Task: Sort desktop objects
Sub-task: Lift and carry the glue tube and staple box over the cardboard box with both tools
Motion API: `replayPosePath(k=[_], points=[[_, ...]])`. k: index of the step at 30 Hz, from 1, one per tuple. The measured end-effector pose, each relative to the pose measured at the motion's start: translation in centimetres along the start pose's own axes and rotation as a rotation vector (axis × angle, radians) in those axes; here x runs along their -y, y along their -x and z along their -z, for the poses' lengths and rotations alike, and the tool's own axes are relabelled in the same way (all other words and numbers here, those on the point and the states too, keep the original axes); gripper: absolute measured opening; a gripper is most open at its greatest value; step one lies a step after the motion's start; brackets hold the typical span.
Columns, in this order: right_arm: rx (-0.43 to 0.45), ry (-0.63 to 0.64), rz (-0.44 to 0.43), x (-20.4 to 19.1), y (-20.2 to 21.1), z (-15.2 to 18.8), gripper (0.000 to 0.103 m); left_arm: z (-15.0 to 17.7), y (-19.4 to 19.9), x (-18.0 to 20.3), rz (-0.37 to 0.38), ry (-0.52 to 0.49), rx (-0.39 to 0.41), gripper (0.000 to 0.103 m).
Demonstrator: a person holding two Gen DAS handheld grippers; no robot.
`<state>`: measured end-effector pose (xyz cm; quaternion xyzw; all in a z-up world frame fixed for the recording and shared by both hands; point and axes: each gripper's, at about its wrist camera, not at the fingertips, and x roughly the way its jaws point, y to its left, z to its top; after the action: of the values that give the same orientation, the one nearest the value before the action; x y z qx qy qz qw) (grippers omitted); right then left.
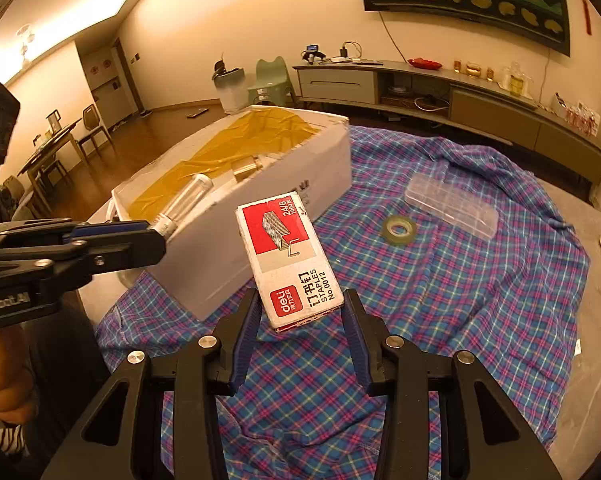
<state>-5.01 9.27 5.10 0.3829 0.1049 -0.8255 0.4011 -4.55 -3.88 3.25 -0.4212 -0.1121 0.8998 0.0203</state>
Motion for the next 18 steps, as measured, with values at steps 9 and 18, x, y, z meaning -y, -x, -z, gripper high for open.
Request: replayPosePath(k=[9,18], points=[[-0.001,0.068,0.007,-3.0,0.0,-2.4,0.043,-0.1,0.2,-3.3,0.003,0.05,0.012,0.02],[-0.014,0.107,0.015,-4.9,-0.8,-4.2,0.043,-0.7,0.6,-6.8,0.003,0.101,0.029,0.02]])
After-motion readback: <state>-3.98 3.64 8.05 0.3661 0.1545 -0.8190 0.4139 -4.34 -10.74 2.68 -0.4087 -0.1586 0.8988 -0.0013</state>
